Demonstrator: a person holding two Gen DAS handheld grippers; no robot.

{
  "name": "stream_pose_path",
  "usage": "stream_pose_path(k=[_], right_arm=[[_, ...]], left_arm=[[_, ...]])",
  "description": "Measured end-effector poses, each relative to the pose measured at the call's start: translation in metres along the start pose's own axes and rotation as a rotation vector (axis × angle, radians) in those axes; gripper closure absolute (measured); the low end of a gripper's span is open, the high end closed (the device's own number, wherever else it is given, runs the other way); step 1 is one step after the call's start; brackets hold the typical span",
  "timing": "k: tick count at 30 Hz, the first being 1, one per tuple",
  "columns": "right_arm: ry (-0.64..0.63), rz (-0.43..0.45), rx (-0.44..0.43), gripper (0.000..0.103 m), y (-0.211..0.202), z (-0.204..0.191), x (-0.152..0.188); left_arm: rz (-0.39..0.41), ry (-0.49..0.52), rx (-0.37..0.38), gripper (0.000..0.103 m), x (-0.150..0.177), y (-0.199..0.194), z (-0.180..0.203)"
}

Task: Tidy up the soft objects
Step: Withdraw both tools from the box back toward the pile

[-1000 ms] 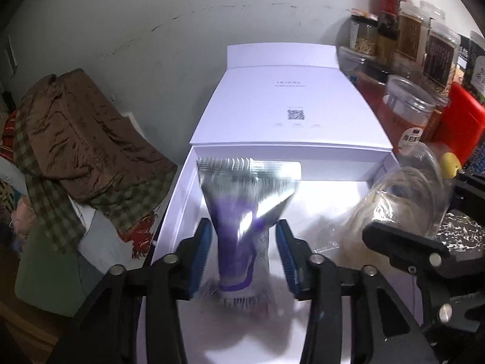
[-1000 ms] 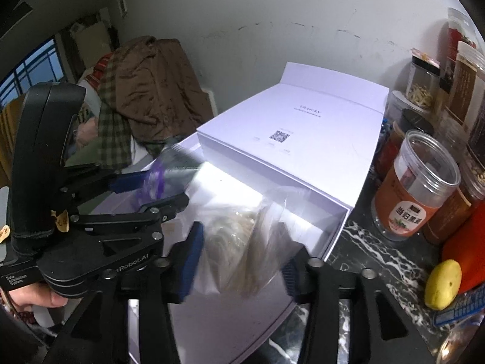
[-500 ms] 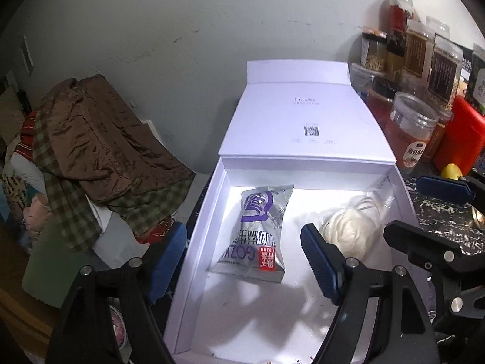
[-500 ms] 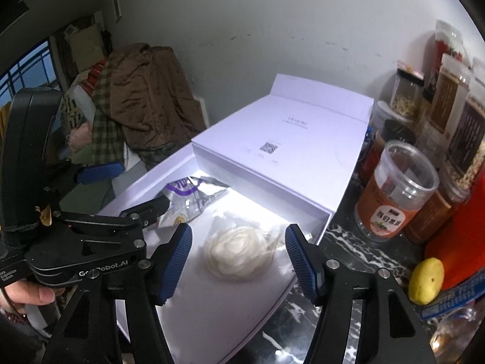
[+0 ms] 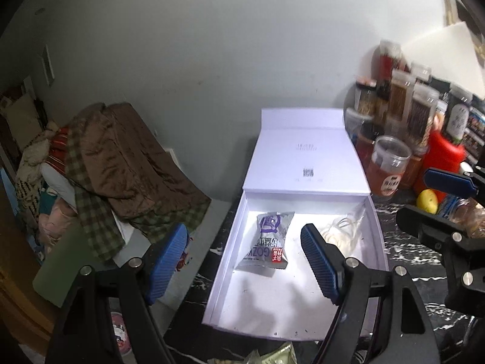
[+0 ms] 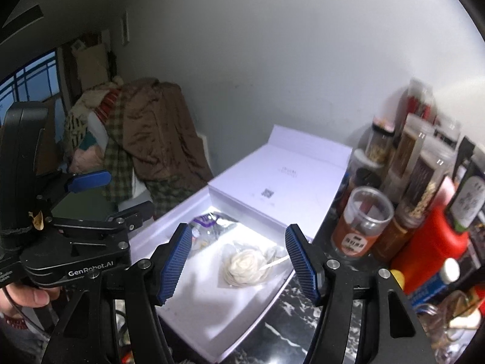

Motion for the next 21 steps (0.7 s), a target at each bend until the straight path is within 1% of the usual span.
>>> stream_pose_path(k=[8, 10, 12, 18, 21], right_arm=[[-0.049, 0.094, 0.032, 0.035, -0.060, -0.020, -0.010], [-0.050, 0.115, 0.039, 0.031, -0.075, -0.023, -0.011], [-0.051, 0.136, 0.047, 0.031, -0.089, -0.025, -0.010], [-0.047, 0.179, 0.065, 0.025, -0.128, -0.033, -0.005], [-0.048, 0.194, 0.067, 0.022, -0.142, -0.037, 0.000]], left_arm=[[0.097, 0.001, -0.005, 0.025, -0.007, -0.067, 0.000], [0.114, 0.001, -0.005, 0.025, -0.007, -0.080, 0.000], [0.138, 0.003, -0.003, 0.025, -0.006, -0.098, 0.001], [0.175, 0.003, 0.006, 0.025, 0.001, -0.135, 0.005], [0.170, -0.009, 0.024, 0.025, 0.009, -0.148, 0.005]])
Point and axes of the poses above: each gripper's, at about its wrist camera, not at the fingertips, and y roughly the way its jaws point, z to its right, x to its underside, the point moved 10 cm from there along y, roughly the way its jaws point, and after that the axes turned 1 degree about -z, right-handed, at the moved point
